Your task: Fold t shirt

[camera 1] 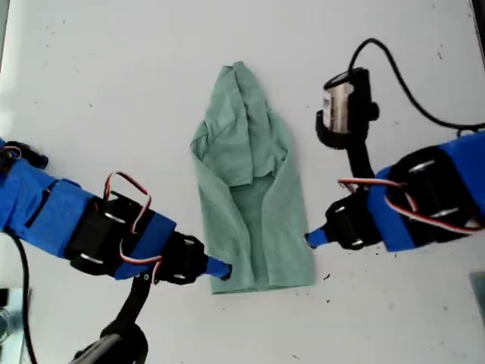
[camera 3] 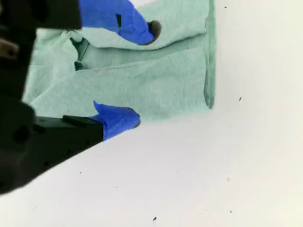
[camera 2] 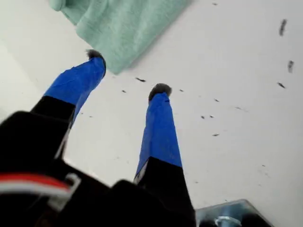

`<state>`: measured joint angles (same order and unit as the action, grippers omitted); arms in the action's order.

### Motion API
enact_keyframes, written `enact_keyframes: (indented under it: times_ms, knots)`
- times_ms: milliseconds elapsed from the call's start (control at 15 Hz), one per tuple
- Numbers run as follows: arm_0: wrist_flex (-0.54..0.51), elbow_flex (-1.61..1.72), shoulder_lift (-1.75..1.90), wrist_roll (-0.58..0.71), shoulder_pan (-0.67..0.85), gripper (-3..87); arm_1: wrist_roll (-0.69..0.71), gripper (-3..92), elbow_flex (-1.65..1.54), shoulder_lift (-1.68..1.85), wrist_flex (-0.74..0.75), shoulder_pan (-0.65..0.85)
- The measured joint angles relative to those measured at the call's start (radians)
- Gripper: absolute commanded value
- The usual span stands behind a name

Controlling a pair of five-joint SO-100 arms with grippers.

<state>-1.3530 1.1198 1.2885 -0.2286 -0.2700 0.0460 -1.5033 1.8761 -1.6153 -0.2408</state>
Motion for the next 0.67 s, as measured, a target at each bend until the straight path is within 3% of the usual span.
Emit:
enact_keyframes:
  times_ms: [133, 667]
  knots:
    - [0.005, -0.018, -0.049, 0.0, 0.0, 25.8, 0.002, 22.3, 0.066, -0.112, -0.003, -0.008]
    - [0.104, -0.057, -0.23, 0.041, 0.0, 26.1, 0.017, 22.6, 0.055, -0.339, 0.213, -0.009]
